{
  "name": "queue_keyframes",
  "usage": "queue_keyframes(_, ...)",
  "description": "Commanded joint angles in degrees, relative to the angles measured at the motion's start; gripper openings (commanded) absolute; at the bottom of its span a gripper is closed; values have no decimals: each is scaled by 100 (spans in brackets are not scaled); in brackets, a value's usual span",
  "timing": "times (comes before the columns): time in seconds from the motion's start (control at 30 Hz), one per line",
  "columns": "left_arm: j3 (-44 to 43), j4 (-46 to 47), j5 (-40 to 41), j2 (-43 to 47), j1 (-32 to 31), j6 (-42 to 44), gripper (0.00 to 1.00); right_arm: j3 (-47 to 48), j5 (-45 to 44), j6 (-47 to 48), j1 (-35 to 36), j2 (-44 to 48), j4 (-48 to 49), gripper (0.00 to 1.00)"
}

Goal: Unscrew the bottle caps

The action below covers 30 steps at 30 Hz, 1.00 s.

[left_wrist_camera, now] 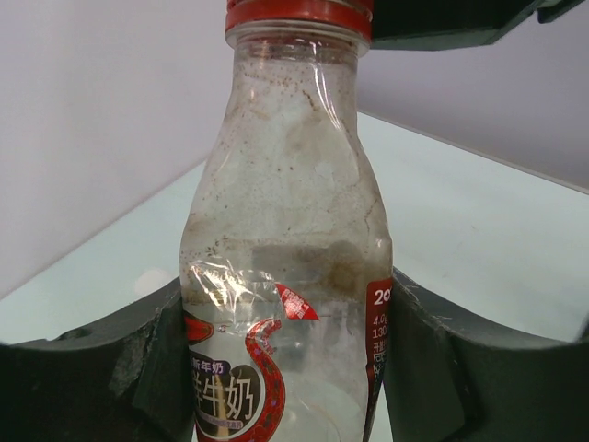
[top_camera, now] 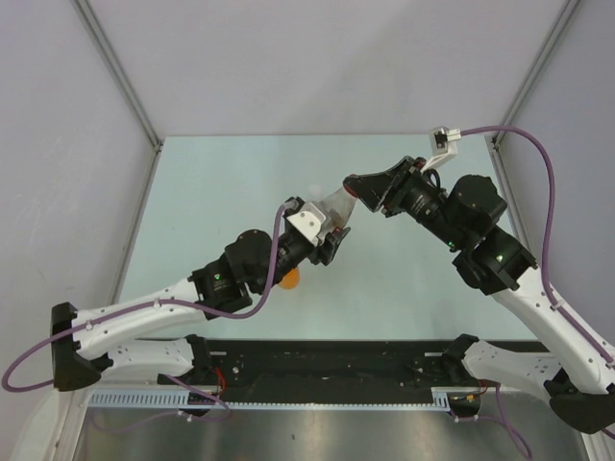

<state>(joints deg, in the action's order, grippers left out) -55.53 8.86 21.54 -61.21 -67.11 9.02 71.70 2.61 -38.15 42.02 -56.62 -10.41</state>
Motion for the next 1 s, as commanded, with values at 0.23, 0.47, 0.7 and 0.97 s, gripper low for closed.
queue_keyframes(0.23, -863, -255, -4814, 223, 742, -1384, 0, 177, 1944, 1134, 26, 177, 22, 0)
queue_keyframes(0.47, -1003, 493, -7206, 22, 1587, -2816, 0, 177, 3043, 1837, -1, 388, -206, 0)
queue_keyframes(0.7, -1276, 1204, -8516, -452, 1675, -3739, 0, 177, 4062, 2426, -1, 564, -417, 0)
queue_keyframes(0.97, -1399, 2689, -9334, -936, 1728, -5100, 0, 177, 5098, 2830, -10, 749, -479, 0)
